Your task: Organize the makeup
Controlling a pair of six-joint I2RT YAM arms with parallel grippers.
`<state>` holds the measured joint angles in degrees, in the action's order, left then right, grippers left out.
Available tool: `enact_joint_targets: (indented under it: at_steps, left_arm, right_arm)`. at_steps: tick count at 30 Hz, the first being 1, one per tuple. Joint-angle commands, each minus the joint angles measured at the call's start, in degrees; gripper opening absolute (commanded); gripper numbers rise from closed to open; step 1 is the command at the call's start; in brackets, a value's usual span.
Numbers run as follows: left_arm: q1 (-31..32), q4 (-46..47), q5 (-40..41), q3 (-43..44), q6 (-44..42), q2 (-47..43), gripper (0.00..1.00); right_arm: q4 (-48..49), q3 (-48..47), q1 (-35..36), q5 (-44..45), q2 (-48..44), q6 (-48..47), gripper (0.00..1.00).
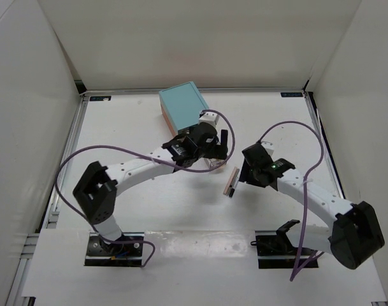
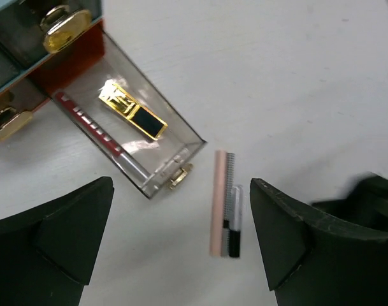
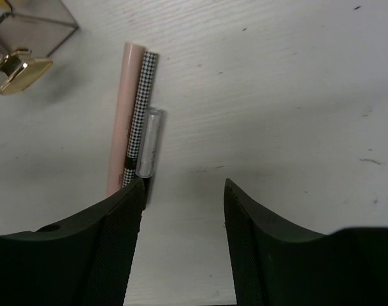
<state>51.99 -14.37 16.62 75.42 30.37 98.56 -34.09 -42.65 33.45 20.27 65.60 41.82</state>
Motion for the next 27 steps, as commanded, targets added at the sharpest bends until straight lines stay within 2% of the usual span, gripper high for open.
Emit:
enact_joint_targets:
  at_steps: [1,4,11,22,23,25,27]
  left_arm:
    - [1.88,-2.84,-3.8,-3.5,-3.65,-8.72,0.98]
    - [2.5,-4.96,-2.74,-8.59,-2.52,-13.81,0.98]
    - [2.59,-7.77,2.26,-15.29,1.01,-21.65,0.98]
    - [2.51,-9.71,1.75,-17.32,3.55,-21.4,0.98]
    - [2.51,-9.54,1.57,-17.41,3.73,-21.22,0.98]
    - [2.68,-9.36,0.7,-17.58,3.99,-21.57,0.98]
    - [2.51,-9.18,0.78,-17.85,4.0,-21.57,0.98]
  right_arm:
    - [4.55,0.11,1.53,-3.92,2.59,-0.25,0.56]
    - [7.01,0.46,2.06,-6.2,5.93,-0.69,0.56]
    - [9.47,1.69,2.41,-7.62,10.68,0.37,0.47]
    - [12.47,2.75,2.41,-8.15,15.61,0.01,0.46]
    - [11.25,2.93,2.58,-7.45,15.61,0.36,0.44]
    - [10.18,2.93,2.41,-6.22,15.26,1.42,0.3]
    - [9.13,3.8,2.41,-4.81,13.85,2.12,0.22]
